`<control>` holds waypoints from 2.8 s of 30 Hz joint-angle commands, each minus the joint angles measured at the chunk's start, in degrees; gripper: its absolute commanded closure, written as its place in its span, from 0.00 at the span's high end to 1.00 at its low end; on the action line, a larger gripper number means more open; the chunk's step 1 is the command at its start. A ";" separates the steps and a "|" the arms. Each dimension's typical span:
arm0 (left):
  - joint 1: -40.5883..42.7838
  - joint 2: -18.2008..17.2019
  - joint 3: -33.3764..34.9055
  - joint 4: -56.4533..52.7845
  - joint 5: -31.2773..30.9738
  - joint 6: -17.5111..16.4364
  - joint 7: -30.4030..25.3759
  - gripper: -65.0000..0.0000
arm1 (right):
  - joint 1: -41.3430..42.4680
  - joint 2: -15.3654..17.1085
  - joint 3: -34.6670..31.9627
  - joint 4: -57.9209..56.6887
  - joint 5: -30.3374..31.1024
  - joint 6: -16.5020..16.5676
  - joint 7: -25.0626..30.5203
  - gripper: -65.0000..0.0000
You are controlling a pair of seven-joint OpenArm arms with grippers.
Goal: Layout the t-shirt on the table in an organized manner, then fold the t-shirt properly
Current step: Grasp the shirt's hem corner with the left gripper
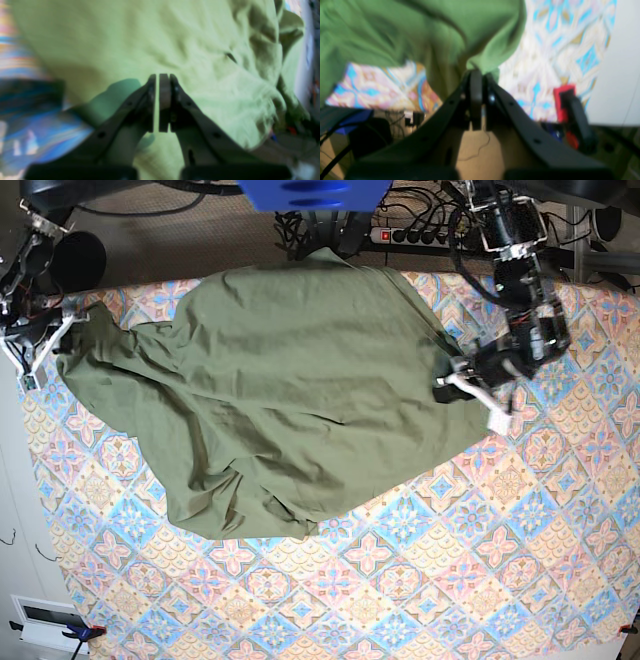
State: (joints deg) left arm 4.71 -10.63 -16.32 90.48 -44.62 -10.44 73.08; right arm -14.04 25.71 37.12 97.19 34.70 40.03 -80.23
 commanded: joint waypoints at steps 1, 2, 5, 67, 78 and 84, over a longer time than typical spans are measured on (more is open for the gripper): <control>-1.41 -0.66 0.71 -1.11 0.80 -0.07 -0.86 0.05 | 0.81 1.49 0.55 0.79 0.16 -0.03 0.53 0.00; -2.20 -0.66 1.85 -3.40 2.73 -0.07 -2.00 0.05 | 1.43 1.49 0.55 0.79 0.16 -0.03 0.53 0.00; -4.05 -0.66 3.61 -8.15 7.74 -0.07 -6.40 0.05 | 3.01 1.49 0.55 0.79 0.16 -0.03 0.53 0.00; -14.78 -10.51 0.36 -25.29 -1.93 -1.83 -5.78 0.54 | 20.68 -7.03 -4.82 2.37 -3.80 -0.03 0.23 0.00; -17.77 -10.07 0.18 -25.38 1.94 -2.18 -9.03 0.00 | 17.43 -6.95 -2.00 4.22 -2.74 -0.03 0.23 0.00; -25.68 -13.50 0.27 -33.73 4.05 -2.18 -12.90 0.00 | 17.43 -6.95 -2.00 4.13 -0.02 -0.03 0.23 0.00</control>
State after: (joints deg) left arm -19.42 -23.31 -15.90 56.27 -39.77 -12.32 61.14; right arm 2.79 17.63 34.79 100.31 34.30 39.86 -80.82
